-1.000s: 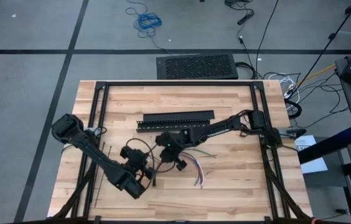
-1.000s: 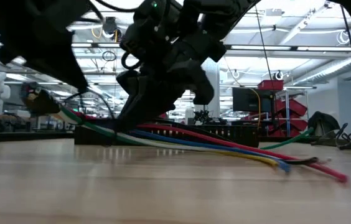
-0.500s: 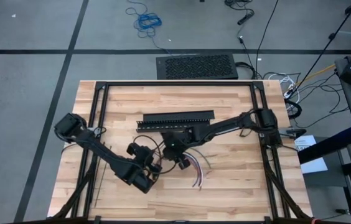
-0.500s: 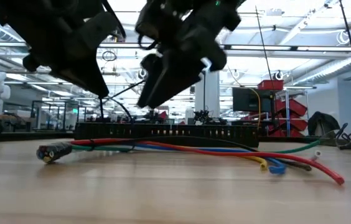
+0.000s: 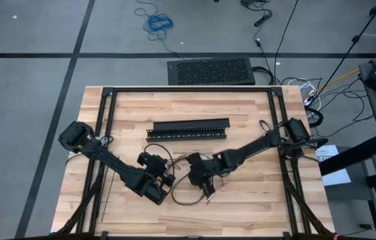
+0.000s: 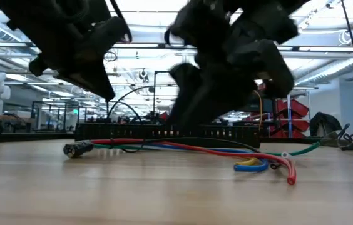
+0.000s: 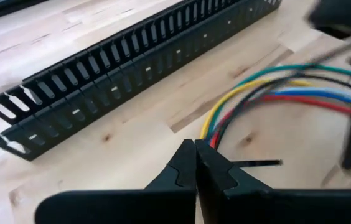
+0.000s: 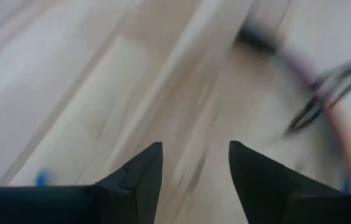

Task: Ziptie cables
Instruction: Wrap the cable wire using a zip tie

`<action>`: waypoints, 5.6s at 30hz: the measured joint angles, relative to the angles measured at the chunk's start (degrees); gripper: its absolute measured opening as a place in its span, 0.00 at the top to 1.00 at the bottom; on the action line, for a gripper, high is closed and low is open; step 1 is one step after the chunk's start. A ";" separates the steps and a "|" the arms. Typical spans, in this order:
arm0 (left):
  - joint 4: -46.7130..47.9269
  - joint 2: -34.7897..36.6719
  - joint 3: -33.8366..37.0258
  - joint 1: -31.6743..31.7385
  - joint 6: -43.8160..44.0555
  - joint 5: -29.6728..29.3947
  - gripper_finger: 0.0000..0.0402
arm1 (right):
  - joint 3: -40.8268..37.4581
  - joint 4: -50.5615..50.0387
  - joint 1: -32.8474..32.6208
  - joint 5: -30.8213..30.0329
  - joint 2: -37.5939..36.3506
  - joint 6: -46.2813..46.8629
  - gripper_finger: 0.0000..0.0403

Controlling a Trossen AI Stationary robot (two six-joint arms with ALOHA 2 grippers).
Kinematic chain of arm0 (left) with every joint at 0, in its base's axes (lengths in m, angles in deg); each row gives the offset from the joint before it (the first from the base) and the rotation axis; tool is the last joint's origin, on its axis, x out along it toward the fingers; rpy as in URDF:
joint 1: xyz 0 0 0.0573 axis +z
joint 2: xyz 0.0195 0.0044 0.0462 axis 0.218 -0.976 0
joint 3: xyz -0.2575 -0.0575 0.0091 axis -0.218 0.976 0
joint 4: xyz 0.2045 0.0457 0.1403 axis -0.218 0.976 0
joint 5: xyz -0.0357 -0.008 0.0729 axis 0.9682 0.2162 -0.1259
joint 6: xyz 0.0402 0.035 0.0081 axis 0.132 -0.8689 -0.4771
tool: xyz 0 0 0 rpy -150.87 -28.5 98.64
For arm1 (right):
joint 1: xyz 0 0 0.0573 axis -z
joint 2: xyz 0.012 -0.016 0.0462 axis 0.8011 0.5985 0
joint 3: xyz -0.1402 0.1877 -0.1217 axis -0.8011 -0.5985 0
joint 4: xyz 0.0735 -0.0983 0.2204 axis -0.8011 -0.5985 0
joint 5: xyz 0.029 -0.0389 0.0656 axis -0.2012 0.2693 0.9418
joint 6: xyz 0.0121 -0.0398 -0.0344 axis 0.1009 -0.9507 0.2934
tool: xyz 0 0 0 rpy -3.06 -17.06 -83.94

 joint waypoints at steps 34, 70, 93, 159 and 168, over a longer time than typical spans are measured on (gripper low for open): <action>-5.56 7.42 -4.95 0.92 -18.97 2.85 0.69 | 3.22 -3.74 -6.88 -19.48 0.70 -14.06 0.58; 1.82 -10.51 -5.38 -6.61 13.37 5.60 0.63 | -7.68 10.94 17.92 22.54 -6.64 4.35 0.65; -9.95 -10.25 0.42 -0.05 -0.30 16.83 0.88 | -7.64 9.30 23.53 30.54 -6.64 4.39 0.65; -9.83 -10.54 0.47 -1.92 -1.86 15.76 0.88 | 2.22 10.14 17.72 22.26 8.68 9.93 0.75; -9.51 -10.62 -1.21 -1.94 -3.46 15.87 0.88 | 2.24 8.01 17.72 24.90 8.35 8.63 0.99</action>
